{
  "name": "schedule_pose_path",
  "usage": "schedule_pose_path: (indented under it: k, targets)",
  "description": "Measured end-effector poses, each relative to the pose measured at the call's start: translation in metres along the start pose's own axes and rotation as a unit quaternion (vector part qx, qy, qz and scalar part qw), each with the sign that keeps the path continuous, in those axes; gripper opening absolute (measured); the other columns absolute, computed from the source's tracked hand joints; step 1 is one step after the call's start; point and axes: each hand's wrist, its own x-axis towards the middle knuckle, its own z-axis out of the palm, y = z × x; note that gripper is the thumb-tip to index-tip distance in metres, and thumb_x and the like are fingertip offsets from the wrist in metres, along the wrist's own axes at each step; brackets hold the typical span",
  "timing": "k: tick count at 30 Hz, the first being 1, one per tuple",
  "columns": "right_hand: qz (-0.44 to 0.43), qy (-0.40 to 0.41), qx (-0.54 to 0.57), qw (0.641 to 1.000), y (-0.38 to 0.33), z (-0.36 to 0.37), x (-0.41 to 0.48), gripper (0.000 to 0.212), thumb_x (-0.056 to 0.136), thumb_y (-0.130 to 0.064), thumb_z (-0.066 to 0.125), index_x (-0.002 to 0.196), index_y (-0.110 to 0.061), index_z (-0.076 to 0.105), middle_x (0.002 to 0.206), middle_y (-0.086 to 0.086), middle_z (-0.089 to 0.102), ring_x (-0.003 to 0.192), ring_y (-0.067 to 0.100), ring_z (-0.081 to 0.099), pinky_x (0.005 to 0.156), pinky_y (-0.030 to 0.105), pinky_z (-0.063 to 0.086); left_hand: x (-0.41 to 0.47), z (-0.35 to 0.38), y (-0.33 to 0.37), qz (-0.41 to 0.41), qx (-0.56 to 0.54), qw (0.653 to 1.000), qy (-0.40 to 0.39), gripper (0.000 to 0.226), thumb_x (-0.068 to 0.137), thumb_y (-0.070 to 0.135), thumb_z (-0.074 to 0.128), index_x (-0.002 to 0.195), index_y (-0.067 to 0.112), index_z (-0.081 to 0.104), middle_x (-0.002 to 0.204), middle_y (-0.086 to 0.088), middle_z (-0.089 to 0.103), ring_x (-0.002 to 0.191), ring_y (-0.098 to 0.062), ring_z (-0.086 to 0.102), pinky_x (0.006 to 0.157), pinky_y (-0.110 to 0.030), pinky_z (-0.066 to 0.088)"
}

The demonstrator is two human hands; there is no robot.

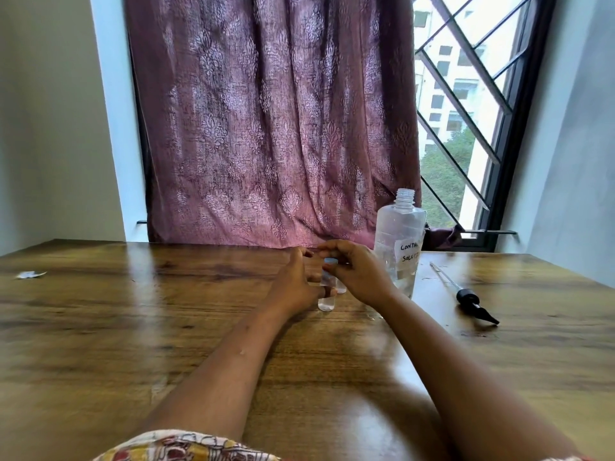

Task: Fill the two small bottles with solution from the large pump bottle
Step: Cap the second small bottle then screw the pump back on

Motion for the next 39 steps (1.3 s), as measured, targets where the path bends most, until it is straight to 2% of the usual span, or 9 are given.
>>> schedule_pose_path:
  k: [6, 8, 12, 16, 20, 24, 31, 35, 39]
  targets:
    - [0.023, 0.025, 0.024, 0.999, -0.002, 0.000, 0.000, 0.036, 0.074, 0.007, 0.067, 0.104, -0.014, 0.066, 0.089, 0.003, 0.071, 0.082, 0.011, 0.068, 0.068, 0.010, 0.052, 0.002, 0.002, -0.002, 0.000, 0.013, 1.000, 0.014, 0.070, 0.064, 0.017, 0.084, 0.111, 0.024, 0.032, 0.086, 0.002, 0.073, 0.082, -0.009, 0.069, 0.077, -0.035, 0.053]
    - [0.035, 0.047, 0.035, 0.998, -0.005, 0.003, -0.002, 0.038, 0.073, 0.005, 0.069, 0.106, -0.013, 0.063, 0.084, -0.003, 0.066, 0.077, 0.008, 0.064, 0.064, 0.007, 0.049, 0.001, 0.003, -0.002, 0.001, 0.030, 0.999, 0.024, 0.071, 0.064, 0.021, 0.084, 0.111, 0.027, 0.032, 0.085, 0.006, 0.072, 0.078, -0.004, 0.067, 0.069, -0.029, 0.051]
    - [0.071, 0.044, 0.011, 0.996, -0.003, 0.014, -0.008, 0.043, 0.070, -0.010, 0.078, 0.109, -0.016, 0.061, 0.079, -0.015, 0.060, 0.070, 0.002, 0.060, 0.061, 0.013, 0.051, -0.003, -0.001, -0.001, 0.017, 0.102, 0.990, 0.093, 0.077, 0.064, 0.032, 0.082, 0.120, 0.025, 0.029, 0.084, 0.010, 0.066, 0.081, -0.015, 0.063, 0.066, -0.031, 0.048]
    - [0.098, 0.053, -0.036, 0.993, 0.000, 0.027, -0.001, 0.036, 0.072, -0.014, 0.078, 0.105, -0.013, 0.065, 0.081, -0.006, 0.062, 0.063, -0.003, 0.055, 0.052, 0.001, 0.040, -0.003, -0.006, -0.003, 0.008, 0.137, 0.984, 0.118, 0.092, 0.065, 0.032, 0.081, 0.134, 0.024, 0.021, 0.086, 0.007, 0.063, 0.088, -0.022, 0.063, 0.074, -0.036, 0.051]
    - [0.105, 0.052, -0.076, 0.990, 0.001, 0.039, 0.014, 0.036, 0.072, -0.014, 0.078, 0.105, -0.008, 0.066, 0.090, 0.003, 0.068, 0.079, 0.012, 0.061, 0.065, 0.008, 0.041, 0.000, -0.009, -0.007, -0.008, 0.169, 0.978, 0.120, 0.103, 0.064, 0.023, 0.082, 0.141, 0.023, 0.014, 0.106, -0.006, 0.068, 0.097, -0.028, 0.064, 0.081, -0.042, 0.051]
    - [0.131, 0.026, -0.090, 0.987, 0.003, 0.047, 0.029, 0.034, 0.077, -0.009, 0.071, 0.110, -0.005, 0.061, 0.105, 0.013, 0.068, 0.096, 0.024, 0.064, 0.087, 0.035, 0.050, 0.002, -0.014, -0.014, -0.044, 0.170, 0.978, 0.113, 0.106, 0.068, 0.025, 0.079, 0.145, 0.022, 0.006, 0.109, -0.006, 0.067, 0.101, -0.028, 0.063, 0.086, -0.044, 0.050]
    - [0.100, 0.024, -0.087, 0.991, 0.002, 0.050, 0.030, 0.038, 0.078, -0.010, 0.070, 0.114, -0.006, 0.060, 0.107, 0.009, 0.068, 0.100, 0.022, 0.062, 0.090, 0.034, 0.049, 0.005, -0.013, -0.017, -0.056, 0.205, 0.966, 0.146, 0.088, 0.079, 0.026, 0.066, 0.146, 0.021, 0.008, 0.111, -0.009, 0.066, 0.103, -0.032, 0.061, 0.085, -0.042, 0.049]
    - [0.065, 0.126, -0.045, 0.989, -0.011, 0.027, 0.033, 0.023, 0.081, -0.003, 0.064, 0.103, -0.010, 0.064, 0.097, 0.007, 0.068, 0.080, 0.010, 0.060, 0.069, 0.010, 0.047, 0.003, -0.013, -0.014, -0.068, 0.189, 0.968, 0.152, 0.090, 0.076, 0.022, 0.069, 0.144, 0.025, 0.011, 0.102, -0.002, 0.068, 0.095, -0.025, 0.063, 0.079, -0.037, 0.049]
    - [0.090, 0.179, -0.090, 0.976, -0.007, 0.018, 0.028, 0.029, 0.076, 0.002, 0.056, 0.103, -0.007, 0.058, 0.103, 0.008, 0.054, 0.095, 0.022, 0.051, 0.080, 0.026, 0.040, 0.000, -0.016, -0.013, -0.066, 0.210, 0.964, 0.148, 0.091, 0.078, 0.024, 0.068, 0.146, 0.023, 0.009, 0.106, -0.002, 0.067, 0.101, -0.024, 0.061, 0.085, -0.041, 0.049]
